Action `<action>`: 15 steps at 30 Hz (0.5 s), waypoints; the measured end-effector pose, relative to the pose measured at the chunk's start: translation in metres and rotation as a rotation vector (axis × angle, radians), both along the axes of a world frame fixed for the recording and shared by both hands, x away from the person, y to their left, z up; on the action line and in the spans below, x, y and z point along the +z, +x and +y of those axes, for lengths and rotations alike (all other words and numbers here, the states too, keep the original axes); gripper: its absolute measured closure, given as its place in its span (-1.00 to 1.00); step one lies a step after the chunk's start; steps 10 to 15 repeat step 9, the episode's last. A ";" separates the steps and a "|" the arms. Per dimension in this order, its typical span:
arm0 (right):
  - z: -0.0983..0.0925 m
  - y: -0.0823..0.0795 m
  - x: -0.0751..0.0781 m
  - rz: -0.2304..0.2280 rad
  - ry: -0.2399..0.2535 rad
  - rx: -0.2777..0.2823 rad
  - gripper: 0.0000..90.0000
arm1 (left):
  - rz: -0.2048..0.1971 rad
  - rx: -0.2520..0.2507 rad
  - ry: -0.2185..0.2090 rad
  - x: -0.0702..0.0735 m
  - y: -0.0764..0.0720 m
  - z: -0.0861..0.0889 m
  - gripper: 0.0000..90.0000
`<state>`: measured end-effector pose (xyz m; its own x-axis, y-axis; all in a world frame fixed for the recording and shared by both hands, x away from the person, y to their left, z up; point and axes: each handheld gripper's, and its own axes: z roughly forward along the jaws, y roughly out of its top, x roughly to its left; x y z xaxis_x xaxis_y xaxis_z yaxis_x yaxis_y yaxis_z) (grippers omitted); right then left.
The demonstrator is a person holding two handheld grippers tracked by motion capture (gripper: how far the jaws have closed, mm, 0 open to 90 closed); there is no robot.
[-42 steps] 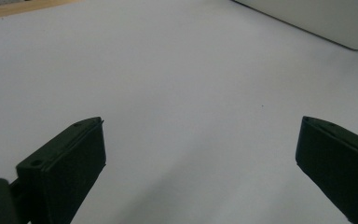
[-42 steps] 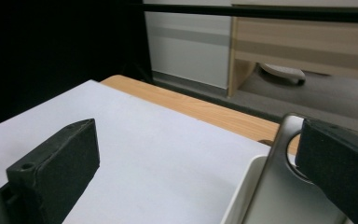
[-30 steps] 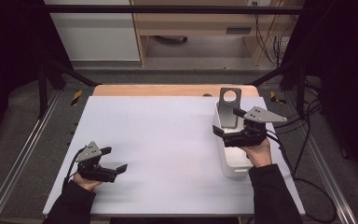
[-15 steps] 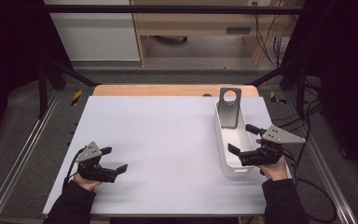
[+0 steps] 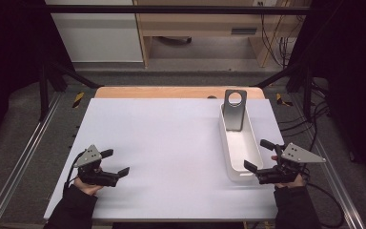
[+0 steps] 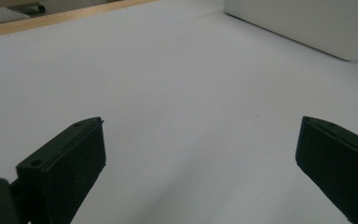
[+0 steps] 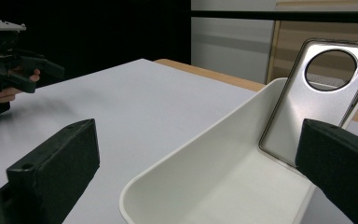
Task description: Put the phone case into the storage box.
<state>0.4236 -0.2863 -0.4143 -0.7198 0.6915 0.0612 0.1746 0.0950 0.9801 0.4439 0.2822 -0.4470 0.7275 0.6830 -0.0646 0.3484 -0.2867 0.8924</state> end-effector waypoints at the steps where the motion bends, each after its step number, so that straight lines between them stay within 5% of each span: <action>1: -0.002 -0.001 -0.001 0.002 0.005 -0.002 -0.99 | -0.002 0.001 0.000 0.000 0.000 0.000 -0.98; 15: -0.008 -0.001 -0.007 0.030 0.018 -0.004 -0.99 | -0.007 0.000 0.001 0.001 0.000 0.000 -0.98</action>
